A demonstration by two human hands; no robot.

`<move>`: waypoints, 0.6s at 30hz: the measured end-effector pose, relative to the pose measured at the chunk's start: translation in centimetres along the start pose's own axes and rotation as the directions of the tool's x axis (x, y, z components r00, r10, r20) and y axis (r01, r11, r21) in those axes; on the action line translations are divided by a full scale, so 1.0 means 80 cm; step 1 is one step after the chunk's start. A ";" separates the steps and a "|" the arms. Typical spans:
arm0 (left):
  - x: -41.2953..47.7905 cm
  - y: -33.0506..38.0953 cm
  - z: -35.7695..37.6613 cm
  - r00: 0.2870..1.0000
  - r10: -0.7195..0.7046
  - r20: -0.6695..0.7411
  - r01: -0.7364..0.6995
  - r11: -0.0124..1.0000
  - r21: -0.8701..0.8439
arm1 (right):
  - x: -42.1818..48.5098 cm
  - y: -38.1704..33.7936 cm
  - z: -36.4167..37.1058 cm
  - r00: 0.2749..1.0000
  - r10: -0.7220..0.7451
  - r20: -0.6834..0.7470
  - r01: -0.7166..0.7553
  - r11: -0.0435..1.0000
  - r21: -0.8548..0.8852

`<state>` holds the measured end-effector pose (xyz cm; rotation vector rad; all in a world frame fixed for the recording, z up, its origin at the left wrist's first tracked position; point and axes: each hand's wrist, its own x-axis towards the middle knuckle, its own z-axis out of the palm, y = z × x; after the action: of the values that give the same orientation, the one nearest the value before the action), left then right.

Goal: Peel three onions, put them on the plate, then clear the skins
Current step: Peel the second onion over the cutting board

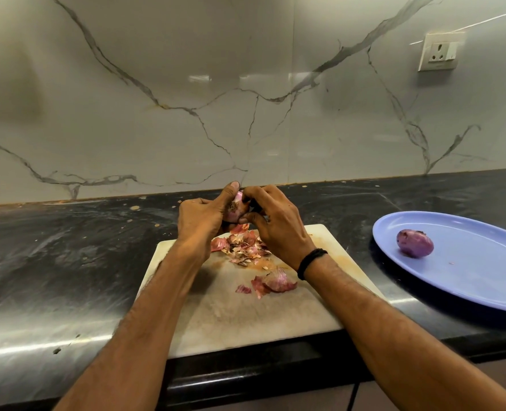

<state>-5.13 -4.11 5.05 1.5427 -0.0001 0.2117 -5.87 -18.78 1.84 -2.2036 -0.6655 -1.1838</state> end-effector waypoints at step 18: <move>0.003 0.002 0.001 1.000 -0.003 -0.031 0.002 0.999 -0.046 | 0.006 -0.010 -0.001 0.987 0.065 -0.146 -0.057 0.997 0.061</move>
<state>-4.91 -4.15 5.24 1.4939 0.0209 0.2322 -6.21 -18.15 2.48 -2.0518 -0.5595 -1.2665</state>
